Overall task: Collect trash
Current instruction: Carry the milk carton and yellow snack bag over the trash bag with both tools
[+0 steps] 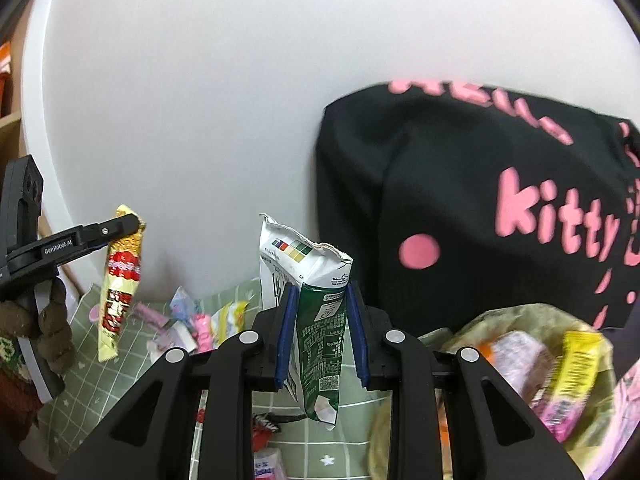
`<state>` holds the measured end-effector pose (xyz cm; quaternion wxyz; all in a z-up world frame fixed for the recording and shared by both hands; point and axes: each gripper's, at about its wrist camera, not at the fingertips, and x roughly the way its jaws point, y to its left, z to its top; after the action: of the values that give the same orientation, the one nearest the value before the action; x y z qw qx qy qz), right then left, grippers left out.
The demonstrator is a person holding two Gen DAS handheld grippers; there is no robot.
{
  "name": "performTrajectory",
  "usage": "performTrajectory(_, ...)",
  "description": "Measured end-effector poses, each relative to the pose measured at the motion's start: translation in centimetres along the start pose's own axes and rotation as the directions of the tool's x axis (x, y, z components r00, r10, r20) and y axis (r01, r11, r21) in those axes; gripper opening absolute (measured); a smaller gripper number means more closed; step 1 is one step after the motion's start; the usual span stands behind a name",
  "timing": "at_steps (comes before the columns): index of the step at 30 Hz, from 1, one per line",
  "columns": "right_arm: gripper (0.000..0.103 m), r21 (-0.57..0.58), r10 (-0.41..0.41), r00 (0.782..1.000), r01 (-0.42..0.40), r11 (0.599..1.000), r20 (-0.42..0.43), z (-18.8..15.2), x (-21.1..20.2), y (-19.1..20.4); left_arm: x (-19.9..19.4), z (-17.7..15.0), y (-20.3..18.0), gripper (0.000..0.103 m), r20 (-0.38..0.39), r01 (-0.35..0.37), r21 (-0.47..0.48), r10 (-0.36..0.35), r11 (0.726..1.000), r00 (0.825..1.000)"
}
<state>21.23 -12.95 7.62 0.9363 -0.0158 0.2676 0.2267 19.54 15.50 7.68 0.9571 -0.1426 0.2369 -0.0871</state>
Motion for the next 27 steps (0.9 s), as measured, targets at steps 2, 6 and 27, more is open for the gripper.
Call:
performTrajectory(2,0.025,0.01,-0.025,0.999,0.025,1.0,0.021,0.2,-1.0,-0.8,1.1,0.2,-2.4,0.029,0.0,0.043,0.04,-0.043,0.998,0.999)
performTrajectory(6,0.025,0.034,-0.082,0.994,0.08,0.996,0.066,0.8,-3.9,-2.9,3.1,0.2,-7.3,0.029,-0.017,0.141,0.107,-0.14,0.984,0.99)
performTrajectory(27,0.025,0.25,-0.402,0.911,0.37,0.895,0.089,-1.5,-13.4,-15.6,11.9,-1.1,-27.1,0.03,0.051,0.508,0.151,-0.52,0.848,0.853)
